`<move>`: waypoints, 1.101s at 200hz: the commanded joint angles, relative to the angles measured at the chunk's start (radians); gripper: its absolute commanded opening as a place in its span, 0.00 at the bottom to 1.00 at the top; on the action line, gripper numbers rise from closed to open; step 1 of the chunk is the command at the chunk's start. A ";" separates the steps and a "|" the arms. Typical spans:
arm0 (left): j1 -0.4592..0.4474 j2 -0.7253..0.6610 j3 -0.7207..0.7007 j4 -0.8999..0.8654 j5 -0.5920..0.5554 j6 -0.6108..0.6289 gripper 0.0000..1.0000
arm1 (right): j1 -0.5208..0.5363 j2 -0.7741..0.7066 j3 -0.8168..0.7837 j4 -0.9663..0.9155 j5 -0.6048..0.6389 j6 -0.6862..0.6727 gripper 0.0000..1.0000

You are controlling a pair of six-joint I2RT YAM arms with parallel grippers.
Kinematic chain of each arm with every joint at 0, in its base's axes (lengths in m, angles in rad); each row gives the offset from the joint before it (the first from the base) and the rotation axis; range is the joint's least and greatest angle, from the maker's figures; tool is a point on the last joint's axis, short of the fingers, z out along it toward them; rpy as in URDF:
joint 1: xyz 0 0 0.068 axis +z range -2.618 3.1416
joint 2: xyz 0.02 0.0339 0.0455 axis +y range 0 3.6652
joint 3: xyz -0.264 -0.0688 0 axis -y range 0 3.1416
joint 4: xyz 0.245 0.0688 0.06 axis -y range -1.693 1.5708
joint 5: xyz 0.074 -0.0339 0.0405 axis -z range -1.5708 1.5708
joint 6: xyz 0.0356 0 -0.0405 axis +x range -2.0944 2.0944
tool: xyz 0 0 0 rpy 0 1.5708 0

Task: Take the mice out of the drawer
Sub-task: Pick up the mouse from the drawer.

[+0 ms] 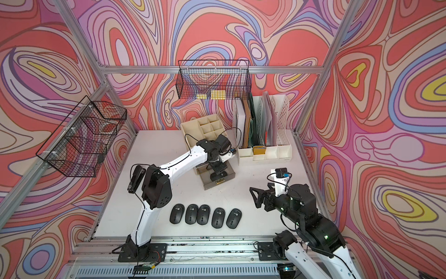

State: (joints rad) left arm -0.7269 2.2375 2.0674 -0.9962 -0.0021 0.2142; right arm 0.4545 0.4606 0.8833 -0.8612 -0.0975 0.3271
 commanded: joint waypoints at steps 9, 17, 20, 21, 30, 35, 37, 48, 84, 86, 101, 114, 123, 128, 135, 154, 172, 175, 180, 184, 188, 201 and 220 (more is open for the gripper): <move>0.001 0.047 0.011 -0.024 0.037 0.021 0.57 | -0.001 -0.002 -0.010 0.004 -0.003 0.001 0.97; 0.002 0.053 0.011 -0.024 0.043 0.023 0.58 | 0.000 0.001 -0.010 0.004 -0.003 0.001 0.97; 0.003 0.055 0.011 -0.024 0.046 0.023 0.58 | -0.002 0.000 -0.010 0.003 -0.002 0.001 0.97; 0.003 0.056 0.011 -0.024 0.047 0.024 0.58 | -0.001 0.000 -0.010 0.003 -0.003 0.001 0.97; 0.003 0.061 0.011 -0.024 0.054 0.026 0.59 | -0.001 0.002 -0.010 0.003 -0.003 0.001 0.97; 0.003 0.064 0.011 -0.024 0.056 0.026 0.59 | -0.001 0.003 -0.010 0.004 -0.002 0.001 0.97; 0.003 0.066 0.011 -0.024 0.056 0.026 0.59 | -0.002 0.004 -0.010 0.004 -0.003 0.001 0.97; 0.004 0.072 0.011 -0.024 0.056 0.025 0.59 | -0.002 0.005 -0.009 0.003 -0.003 0.001 0.97; 0.004 0.100 0.011 -0.028 0.068 0.020 0.63 | -0.001 0.011 -0.009 0.003 -0.003 0.001 0.97; 0.004 0.101 0.012 -0.028 0.067 0.019 0.63 | -0.002 0.012 -0.009 0.004 -0.003 0.001 0.97; 0.003 0.114 0.014 -0.027 0.060 0.012 0.64 | -0.001 0.014 -0.009 0.004 -0.002 0.001 0.97; 0.004 0.122 0.014 -0.026 0.064 0.007 0.66 | -0.001 0.018 -0.010 0.005 -0.002 0.000 0.97; 0.004 0.130 0.016 -0.024 0.059 -0.001 0.67 | 0.000 0.021 -0.009 0.005 -0.001 0.000 0.97; 0.003 0.135 0.019 -0.024 0.053 -0.005 0.67 | -0.002 0.022 -0.009 0.005 -0.001 0.001 0.97; 0.004 0.143 0.024 -0.025 0.045 -0.013 0.67 | 0.001 0.024 -0.009 0.004 0.001 0.001 0.97; 0.003 0.173 0.059 -0.034 0.013 -0.041 0.65 | -0.002 0.023 -0.009 0.003 0.005 0.003 0.97; 0.004 0.201 0.108 -0.046 -0.004 -0.076 0.59 | -0.001 0.024 -0.009 0.003 0.004 0.002 0.97; 0.004 0.203 0.115 -0.045 -0.007 -0.083 0.58 | -0.001 0.023 -0.009 0.002 0.004 0.002 0.97; 0.004 0.207 0.128 -0.044 -0.010 -0.094 0.57 | -0.001 0.023 -0.009 0.005 0.004 0.003 0.97; 0.006 0.210 0.137 -0.042 -0.012 -0.104 0.56 | -0.001 0.024 -0.009 0.005 0.004 0.003 0.97; 0.006 0.211 0.145 -0.039 -0.012 -0.113 0.55 | 0.000 0.025 -0.009 0.005 0.004 0.003 0.97; 0.007 0.219 0.178 -0.033 -0.023 -0.145 0.53 | -0.001 0.026 -0.009 0.004 0.004 0.003 0.97; 0.013 0.230 0.228 -0.037 -0.040 -0.181 0.53 | -0.001 0.023 -0.009 0.003 0.008 0.002 0.97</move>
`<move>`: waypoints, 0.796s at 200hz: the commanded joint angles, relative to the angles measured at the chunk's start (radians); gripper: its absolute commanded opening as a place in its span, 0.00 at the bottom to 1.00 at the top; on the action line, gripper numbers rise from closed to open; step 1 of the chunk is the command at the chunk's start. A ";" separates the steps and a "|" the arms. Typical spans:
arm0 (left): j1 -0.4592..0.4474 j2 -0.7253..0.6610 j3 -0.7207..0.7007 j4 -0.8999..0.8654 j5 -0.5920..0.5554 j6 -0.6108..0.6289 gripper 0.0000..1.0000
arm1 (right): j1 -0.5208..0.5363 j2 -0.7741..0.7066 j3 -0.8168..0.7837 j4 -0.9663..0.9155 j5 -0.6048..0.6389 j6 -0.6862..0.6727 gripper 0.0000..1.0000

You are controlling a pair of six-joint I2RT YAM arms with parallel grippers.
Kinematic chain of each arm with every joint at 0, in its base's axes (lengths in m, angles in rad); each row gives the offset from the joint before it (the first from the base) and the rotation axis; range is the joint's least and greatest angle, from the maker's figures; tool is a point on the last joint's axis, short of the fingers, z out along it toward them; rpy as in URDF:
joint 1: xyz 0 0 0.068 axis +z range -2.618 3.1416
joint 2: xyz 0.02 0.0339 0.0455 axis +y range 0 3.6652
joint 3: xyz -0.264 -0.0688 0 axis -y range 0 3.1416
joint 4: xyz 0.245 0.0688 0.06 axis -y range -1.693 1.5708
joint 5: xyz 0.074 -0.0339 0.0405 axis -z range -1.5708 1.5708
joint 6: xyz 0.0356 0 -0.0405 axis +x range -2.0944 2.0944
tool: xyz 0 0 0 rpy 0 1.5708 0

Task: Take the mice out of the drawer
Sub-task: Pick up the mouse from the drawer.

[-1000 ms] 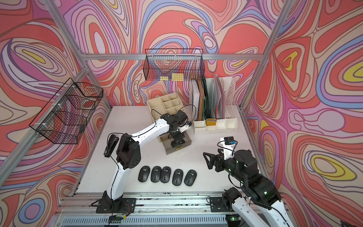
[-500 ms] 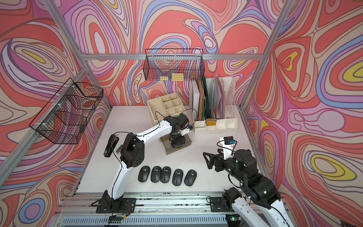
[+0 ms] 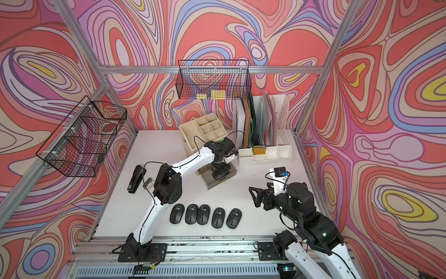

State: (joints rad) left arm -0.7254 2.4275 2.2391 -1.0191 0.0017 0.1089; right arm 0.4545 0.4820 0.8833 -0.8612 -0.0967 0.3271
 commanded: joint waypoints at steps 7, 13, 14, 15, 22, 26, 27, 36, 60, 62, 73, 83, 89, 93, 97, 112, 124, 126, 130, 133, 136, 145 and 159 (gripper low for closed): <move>0.014 0.043 0.068 -0.016 -0.045 -0.085 0.53 | -0.002 -0.001 -0.010 0.003 0.008 0.004 0.97; 0.015 0.042 0.076 -0.017 -0.047 -0.092 0.53 | -0.001 -0.002 -0.010 0.004 0.011 0.004 0.97; 0.015 0.040 0.077 -0.017 -0.047 -0.094 0.53 | -0.001 -0.003 -0.010 0.003 0.011 0.005 0.97; 0.015 0.040 0.077 -0.018 -0.048 -0.095 0.53 | -0.001 -0.003 -0.010 0.003 0.010 0.005 0.97; 0.017 0.037 0.079 -0.019 -0.056 -0.102 0.54 | -0.001 -0.004 -0.010 0.003 0.010 0.004 0.97; 0.018 0.033 0.079 -0.019 -0.054 -0.104 0.55 | -0.002 -0.005 -0.010 0.003 0.011 0.005 0.97; 0.019 0.032 0.078 -0.019 -0.054 -0.104 0.55 | -0.001 -0.006 -0.010 0.003 0.012 0.005 0.97; 0.020 0.023 0.076 -0.021 -0.049 -0.104 0.56 | 0.000 -0.007 -0.010 0.004 0.012 0.006 0.97; 0.020 -0.002 0.050 -0.019 -0.020 -0.084 0.63 | 0.000 -0.006 -0.010 0.004 0.011 0.006 0.97; 0.021 -0.004 0.046 -0.018 -0.012 -0.081 0.63 | -0.001 -0.005 -0.010 0.004 0.012 0.006 0.97; 0.020 -0.018 0.023 -0.010 0.012 -0.070 0.64 | -0.002 -0.006 -0.010 0.004 0.011 0.006 0.97; 0.021 -0.025 0.007 -0.006 0.026 -0.060 0.66 | -0.001 -0.005 -0.010 0.004 0.012 0.005 0.97; 0.020 -0.028 0.001 -0.006 0.030 -0.055 0.67 | -0.001 -0.006 -0.010 0.004 0.011 0.006 0.97; 0.021 -0.028 -0.003 -0.006 0.028 -0.054 0.67 | -0.002 -0.006 -0.010 0.004 0.011 0.006 0.97; 0.020 -0.028 -0.006 -0.006 0.024 -0.053 0.68 | -0.002 -0.005 -0.010 0.004 0.012 0.006 0.97; 0.020 -0.022 -0.010 -0.009 0.023 -0.049 0.69 | 0.000 -0.005 -0.010 0.003 0.011 0.006 0.97; 0.020 -0.012 -0.010 -0.012 0.016 -0.046 0.69 | -0.001 -0.005 -0.010 0.003 0.013 0.006 0.97; 0.020 -0.011 -0.011 -0.011 0.014 -0.046 0.69 | -0.001 -0.004 -0.010 0.002 0.013 0.006 0.97; 0.020 -0.007 -0.013 -0.011 0.008 -0.045 0.69 | -0.001 -0.004 -0.010 0.004 0.012 0.006 0.97; 0.020 -0.005 -0.013 -0.011 0.004 -0.045 0.69 | -0.002 -0.004 -0.010 0.004 0.011 0.006 0.97; 0.020 -0.003 -0.014 -0.010 -0.001 -0.045 0.69 | -0.001 -0.004 -0.010 0.004 0.012 0.005 0.97; 0.020 0.006 -0.016 -0.007 -0.012 -0.043 0.69 | 0.001 -0.005 -0.010 0.003 0.013 0.006 0.97; 0.020 0.015 -0.016 -0.001 -0.032 -0.041 0.71 | 0.000 -0.005 -0.010 0.003 0.013 0.005 0.97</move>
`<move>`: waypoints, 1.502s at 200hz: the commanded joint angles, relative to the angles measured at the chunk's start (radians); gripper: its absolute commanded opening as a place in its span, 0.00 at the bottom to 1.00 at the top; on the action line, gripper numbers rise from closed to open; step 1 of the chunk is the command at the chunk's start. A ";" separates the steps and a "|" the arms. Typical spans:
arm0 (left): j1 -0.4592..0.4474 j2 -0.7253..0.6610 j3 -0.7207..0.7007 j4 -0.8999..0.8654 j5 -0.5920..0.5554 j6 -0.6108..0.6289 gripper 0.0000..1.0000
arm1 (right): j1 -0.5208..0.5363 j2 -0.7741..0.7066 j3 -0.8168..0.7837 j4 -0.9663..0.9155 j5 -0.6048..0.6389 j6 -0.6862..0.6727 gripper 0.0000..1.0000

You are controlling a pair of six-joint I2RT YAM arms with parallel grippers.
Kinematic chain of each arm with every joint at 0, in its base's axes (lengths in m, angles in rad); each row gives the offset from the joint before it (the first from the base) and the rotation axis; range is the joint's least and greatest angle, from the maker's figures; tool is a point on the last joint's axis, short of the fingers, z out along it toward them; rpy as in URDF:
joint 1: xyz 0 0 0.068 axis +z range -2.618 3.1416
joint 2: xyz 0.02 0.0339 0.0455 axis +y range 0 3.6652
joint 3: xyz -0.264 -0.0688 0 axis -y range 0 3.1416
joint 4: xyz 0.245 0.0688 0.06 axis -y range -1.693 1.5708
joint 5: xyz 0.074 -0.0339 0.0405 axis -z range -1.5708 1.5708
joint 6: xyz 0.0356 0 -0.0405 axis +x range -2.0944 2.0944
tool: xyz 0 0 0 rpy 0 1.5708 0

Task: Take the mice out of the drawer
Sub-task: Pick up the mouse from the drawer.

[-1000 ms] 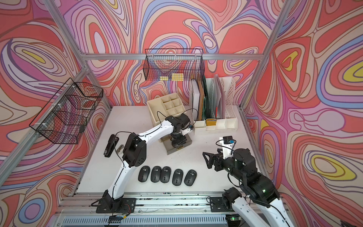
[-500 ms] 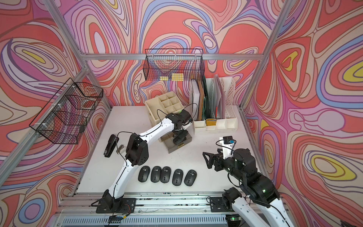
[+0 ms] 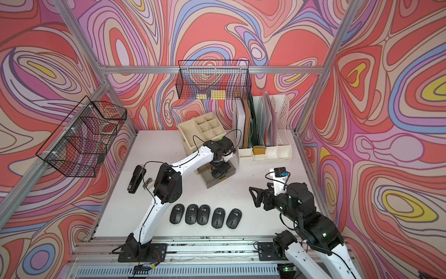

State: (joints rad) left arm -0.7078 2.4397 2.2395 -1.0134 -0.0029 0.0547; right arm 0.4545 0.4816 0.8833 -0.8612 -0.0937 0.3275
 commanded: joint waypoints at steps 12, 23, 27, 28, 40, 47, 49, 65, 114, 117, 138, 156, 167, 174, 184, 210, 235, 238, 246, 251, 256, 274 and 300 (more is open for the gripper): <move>0.002 0.010 -0.015 -0.001 -0.047 0.010 0.73 | 0.000 -0.003 -0.009 0.003 0.011 0.005 0.97; 0.002 0.017 -0.015 0.003 -0.063 0.008 0.74 | -0.001 -0.003 -0.010 0.004 0.011 0.005 0.97; 0.002 0.018 -0.015 0.005 -0.071 0.006 0.74 | -0.001 -0.003 -0.009 0.004 0.012 0.005 0.97; 0.002 0.018 -0.015 0.005 -0.073 0.005 0.74 | -0.001 -0.002 -0.009 0.004 0.012 0.005 0.97; 0.002 0.022 -0.020 0.013 -0.091 -0.001 0.74 | -0.001 -0.002 -0.009 0.003 0.012 0.005 0.97; 0.002 0.024 -0.023 0.020 -0.100 -0.005 0.75 | -0.001 -0.003 -0.009 0.003 0.012 0.005 0.97; 0.002 0.025 -0.024 0.022 -0.103 -0.007 0.75 | -0.002 -0.003 -0.009 0.003 0.011 0.005 0.97; 0.002 0.025 -0.034 0.038 -0.105 -0.017 0.77 | -0.002 -0.003 -0.009 0.004 0.013 0.006 0.97; 0.004 0.037 -0.038 0.039 -0.072 -0.027 0.69 | -0.002 -0.003 -0.009 0.003 0.015 0.007 0.97; 0.004 0.038 -0.039 0.039 -0.072 -0.027 0.69 | -0.002 -0.003 -0.009 0.004 0.014 0.007 0.97; 0.004 0.038 -0.038 0.039 -0.068 -0.032 0.64 | -0.001 -0.003 -0.009 0.004 0.015 0.007 0.97; 0.006 0.038 -0.039 0.039 -0.063 -0.036 0.61 | -0.002 -0.002 -0.009 0.004 0.015 0.007 0.97; 0.007 0.036 -0.038 0.038 -0.062 -0.037 0.64 | -0.002 -0.003 -0.009 0.002 0.014 0.007 0.97; 0.008 0.036 -0.038 0.036 -0.058 -0.038 0.67 | -0.002 -0.004 -0.009 0.004 0.014 0.007 0.97; 0.010 0.037 -0.038 0.033 -0.050 -0.039 0.69 | -0.001 -0.004 -0.009 0.003 0.016 0.007 0.97; 0.013 0.042 -0.038 0.027 -0.042 -0.039 0.73 | -0.002 -0.003 -0.009 0.003 0.016 0.007 0.97; 0.013 0.045 -0.038 0.023 -0.036 -0.040 0.75 | 0.000 -0.004 -0.009 0.004 0.016 0.007 0.97; 0.013 0.046 -0.038 0.024 -0.036 -0.038 0.74 | 0.000 -0.003 -0.009 0.004 0.017 0.007 0.97; 0.013 0.047 -0.038 0.024 -0.036 -0.038 0.71 | -0.002 -0.003 -0.009 0.003 0.017 0.007 0.97; 0.013 0.047 -0.037 0.022 -0.033 -0.038 0.68 | -0.001 -0.003 -0.009 0.004 0.016 0.006 0.97; 0.013 0.045 -0.037 0.022 -0.031 -0.038 0.64 | -0.002 -0.002 -0.009 0.002 0.017 0.006 0.97; 0.013 0.042 -0.035 0.024 -0.035 -0.036 0.54 | 0.000 -0.003 -0.009 0.004 0.016 0.007 0.97; 0.013 0.020 -0.035 0.026 -0.038 -0.033 0.48 | -0.002 0.000 -0.008 0.005 0.017 0.007 0.97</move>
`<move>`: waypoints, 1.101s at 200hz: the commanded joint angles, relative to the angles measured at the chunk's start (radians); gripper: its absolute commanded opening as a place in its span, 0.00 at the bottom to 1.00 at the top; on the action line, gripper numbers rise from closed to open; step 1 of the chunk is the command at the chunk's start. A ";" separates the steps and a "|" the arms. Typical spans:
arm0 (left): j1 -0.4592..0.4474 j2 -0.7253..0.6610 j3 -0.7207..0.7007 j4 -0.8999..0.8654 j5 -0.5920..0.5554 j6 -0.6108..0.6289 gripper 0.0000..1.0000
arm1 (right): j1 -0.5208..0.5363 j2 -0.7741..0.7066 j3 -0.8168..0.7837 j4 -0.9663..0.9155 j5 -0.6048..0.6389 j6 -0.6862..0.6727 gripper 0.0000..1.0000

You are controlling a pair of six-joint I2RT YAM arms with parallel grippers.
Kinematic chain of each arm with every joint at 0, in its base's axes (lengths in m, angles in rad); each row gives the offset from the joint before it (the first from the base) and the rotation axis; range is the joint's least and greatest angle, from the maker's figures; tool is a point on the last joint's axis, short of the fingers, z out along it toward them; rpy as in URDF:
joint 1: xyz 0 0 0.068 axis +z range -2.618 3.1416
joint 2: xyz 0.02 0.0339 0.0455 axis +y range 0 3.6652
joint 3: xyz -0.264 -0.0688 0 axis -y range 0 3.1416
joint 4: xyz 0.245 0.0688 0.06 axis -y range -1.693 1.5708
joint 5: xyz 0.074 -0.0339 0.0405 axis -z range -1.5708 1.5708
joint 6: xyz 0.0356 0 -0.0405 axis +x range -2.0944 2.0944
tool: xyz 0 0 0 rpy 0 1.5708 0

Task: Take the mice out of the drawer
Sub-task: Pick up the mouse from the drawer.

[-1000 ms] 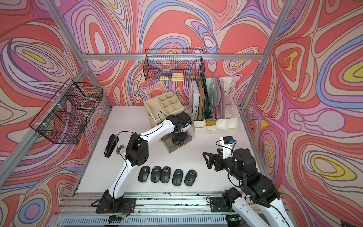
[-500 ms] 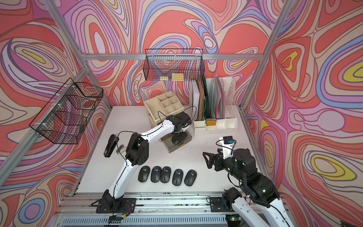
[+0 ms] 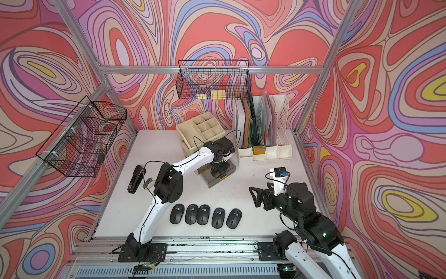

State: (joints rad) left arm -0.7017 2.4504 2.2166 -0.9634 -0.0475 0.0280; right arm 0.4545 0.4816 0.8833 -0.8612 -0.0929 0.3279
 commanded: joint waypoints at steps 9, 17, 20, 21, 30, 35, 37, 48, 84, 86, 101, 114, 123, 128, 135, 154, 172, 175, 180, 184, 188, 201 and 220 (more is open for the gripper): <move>0.006 -0.002 -0.012 -0.023 0.003 -0.005 0.48 | 0.000 0.000 -0.009 0.005 0.015 0.007 0.97; 0.005 -0.015 -0.014 -0.021 -0.001 -0.004 0.48 | -0.002 0.001 -0.009 0.005 0.016 0.005 0.97; 0.005 -0.020 -0.015 -0.020 -0.004 -0.003 0.48 | -0.002 0.001 -0.009 0.007 0.014 0.005 0.97; 0.005 -0.022 -0.015 -0.021 -0.005 -0.002 0.48 | -0.002 0.001 -0.009 0.006 0.014 0.005 0.97; 0.003 -0.038 -0.015 -0.022 -0.019 -0.002 0.48 | -0.002 0.000 -0.009 0.007 0.014 0.004 0.97; 0.001 -0.049 -0.016 -0.023 -0.031 -0.001 0.48 | -0.001 0.001 -0.008 0.007 0.013 0.005 0.97; 0.000 -0.052 -0.016 -0.022 -0.035 -0.002 0.48 | -0.002 0.001 -0.009 0.007 0.013 0.005 0.97; -0.004 -0.078 -0.028 -0.015 -0.049 -0.007 0.48 | -0.002 0.001 -0.009 0.008 0.014 0.005 0.97; -0.038 -0.189 -0.126 0.078 -0.103 -0.026 0.48 | -0.001 -0.002 -0.007 0.011 0.007 0.001 0.97; -0.040 -0.194 -0.131 0.084 -0.108 -0.028 0.48 | -0.002 -0.003 -0.007 0.012 0.007 0.000 0.97; -0.060 -0.238 -0.174 0.127 -0.149 -0.033 0.49 | -0.002 -0.004 -0.007 0.014 0.001 -0.003 0.97; -0.073 -0.277 -0.218 0.162 -0.163 -0.052 0.49 | -0.002 -0.004 -0.007 0.016 -0.002 -0.005 0.97; -0.083 -0.305 -0.246 0.184 -0.176 -0.066 0.49 | -0.001 -0.007 -0.006 0.015 -0.006 -0.006 0.97; -0.090 -0.320 -0.260 0.194 -0.184 -0.074 0.49 | -0.001 -0.010 -0.005 0.017 -0.007 -0.007 0.97; -0.096 -0.339 -0.276 0.202 -0.193 -0.090 0.49 | -0.001 -0.012 -0.006 0.017 -0.010 -0.009 0.97; -0.115 -0.388 -0.318 0.209 -0.204 -0.150 0.49 | -0.002 -0.016 0.012 0.014 -0.036 -0.020 0.97; -0.137 -0.427 -0.339 0.187 -0.206 -0.228 0.49 | -0.001 -0.002 0.052 -0.018 -0.097 -0.041 0.98; -0.142 -0.433 -0.342 0.182 -0.207 -0.240 0.49 | -0.002 0.002 0.062 -0.029 -0.108 -0.044 0.98; -0.152 -0.440 -0.348 0.175 -0.206 -0.262 0.49 | -0.002 0.011 0.078 -0.049 -0.127 -0.052 0.98; -0.159 -0.444 -0.349 0.167 -0.207 -0.279 0.49 | -0.002 0.016 0.091 -0.064 -0.140 -0.058 0.98; -0.165 -0.448 -0.346 0.153 -0.208 -0.299 0.49 | -0.002 0.020 0.103 -0.079 -0.150 -0.061 0.98; -0.186 -0.457 -0.344 0.118 -0.211 -0.362 0.49 | -0.001 0.020 0.135 -0.113 -0.184 -0.064 0.98; -0.211 -0.484 -0.366 0.100 -0.191 -0.463 0.49 | -0.001 -0.001 0.160 -0.139 -0.241 -0.067 0.98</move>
State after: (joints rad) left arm -0.8787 2.0232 1.8820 -0.8078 -0.2398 -0.2661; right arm 0.4545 0.5011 1.0027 -0.9363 -0.2340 0.2863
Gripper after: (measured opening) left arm 0.601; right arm 0.982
